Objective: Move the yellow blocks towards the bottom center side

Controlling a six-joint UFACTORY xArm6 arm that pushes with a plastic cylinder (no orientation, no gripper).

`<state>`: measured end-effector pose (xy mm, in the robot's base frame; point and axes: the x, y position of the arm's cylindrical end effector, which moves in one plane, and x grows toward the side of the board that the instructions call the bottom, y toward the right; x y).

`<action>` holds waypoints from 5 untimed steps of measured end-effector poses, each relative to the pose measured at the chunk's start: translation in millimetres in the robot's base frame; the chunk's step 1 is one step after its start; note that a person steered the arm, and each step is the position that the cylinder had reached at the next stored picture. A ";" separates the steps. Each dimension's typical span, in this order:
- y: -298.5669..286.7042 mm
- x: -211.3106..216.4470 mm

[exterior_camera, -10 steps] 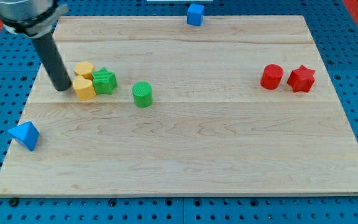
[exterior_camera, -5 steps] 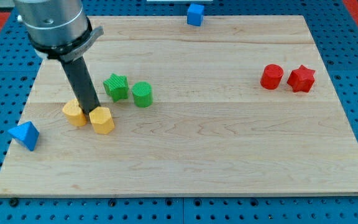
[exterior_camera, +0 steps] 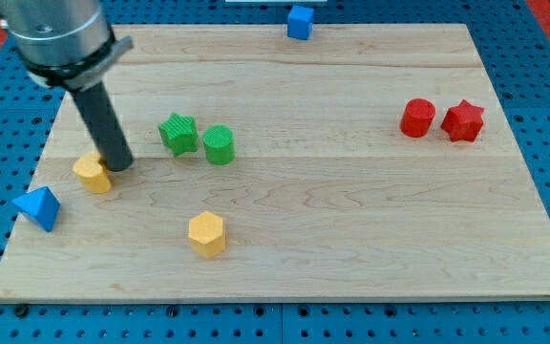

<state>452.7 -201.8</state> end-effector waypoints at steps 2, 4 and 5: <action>-96.9 -40.1; 5.8 13.5; 37.5 44.4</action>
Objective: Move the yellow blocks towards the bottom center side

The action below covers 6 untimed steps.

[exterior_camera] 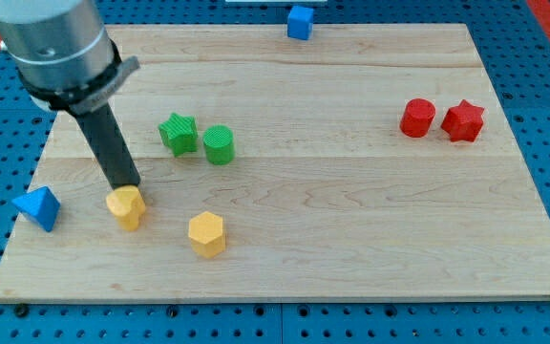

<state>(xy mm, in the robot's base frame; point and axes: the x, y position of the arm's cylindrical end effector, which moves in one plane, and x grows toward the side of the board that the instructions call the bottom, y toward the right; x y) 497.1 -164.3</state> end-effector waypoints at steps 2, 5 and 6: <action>-33.7 14.5; 54.9 58.8; 86.1 58.8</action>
